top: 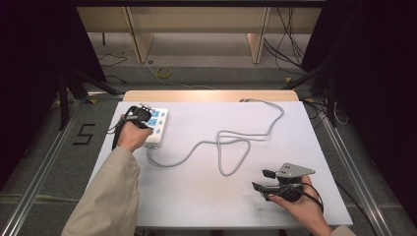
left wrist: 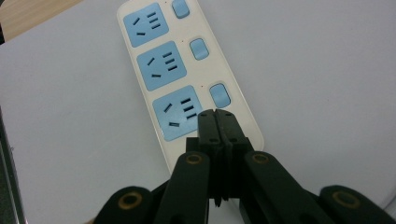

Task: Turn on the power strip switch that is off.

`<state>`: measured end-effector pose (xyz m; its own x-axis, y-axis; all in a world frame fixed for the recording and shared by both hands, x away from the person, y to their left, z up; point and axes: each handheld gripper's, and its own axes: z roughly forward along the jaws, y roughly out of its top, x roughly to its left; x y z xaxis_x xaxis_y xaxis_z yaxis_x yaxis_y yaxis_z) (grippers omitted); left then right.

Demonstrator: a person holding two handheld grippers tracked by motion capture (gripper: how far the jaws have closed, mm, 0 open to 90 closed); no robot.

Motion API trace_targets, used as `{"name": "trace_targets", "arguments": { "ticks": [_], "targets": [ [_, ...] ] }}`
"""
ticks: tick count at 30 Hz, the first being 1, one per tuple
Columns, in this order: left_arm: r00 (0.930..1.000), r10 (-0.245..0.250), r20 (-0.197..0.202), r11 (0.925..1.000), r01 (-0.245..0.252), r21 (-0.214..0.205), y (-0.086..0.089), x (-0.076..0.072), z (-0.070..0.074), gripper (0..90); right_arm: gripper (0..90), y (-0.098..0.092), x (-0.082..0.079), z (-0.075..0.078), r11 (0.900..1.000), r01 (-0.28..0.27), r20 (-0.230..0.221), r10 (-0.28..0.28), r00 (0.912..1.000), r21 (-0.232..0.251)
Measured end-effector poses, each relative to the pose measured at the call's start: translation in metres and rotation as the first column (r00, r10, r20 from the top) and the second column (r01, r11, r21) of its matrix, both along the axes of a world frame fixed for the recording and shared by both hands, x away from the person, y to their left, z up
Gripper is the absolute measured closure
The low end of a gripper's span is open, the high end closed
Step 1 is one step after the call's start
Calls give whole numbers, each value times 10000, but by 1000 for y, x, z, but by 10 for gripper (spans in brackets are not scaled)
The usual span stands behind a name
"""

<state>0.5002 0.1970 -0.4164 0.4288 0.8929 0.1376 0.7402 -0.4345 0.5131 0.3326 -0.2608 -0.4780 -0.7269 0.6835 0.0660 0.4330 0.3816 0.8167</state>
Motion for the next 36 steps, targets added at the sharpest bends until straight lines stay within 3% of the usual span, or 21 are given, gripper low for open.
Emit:
{"name": "trace_targets", "arguments": {
  "ticks": [11,36],
  "targets": [
    [9998,-161,-133,9995,164,252,-5,11,1,899,373,0,1,-1,10000,14,-23,-14,10000,-11],
    [9998,-28,-202,9994,35,334,-6,27,3,899,373,0,1,-1,10000,-29,-29,30,10000,20]
  ]
}}
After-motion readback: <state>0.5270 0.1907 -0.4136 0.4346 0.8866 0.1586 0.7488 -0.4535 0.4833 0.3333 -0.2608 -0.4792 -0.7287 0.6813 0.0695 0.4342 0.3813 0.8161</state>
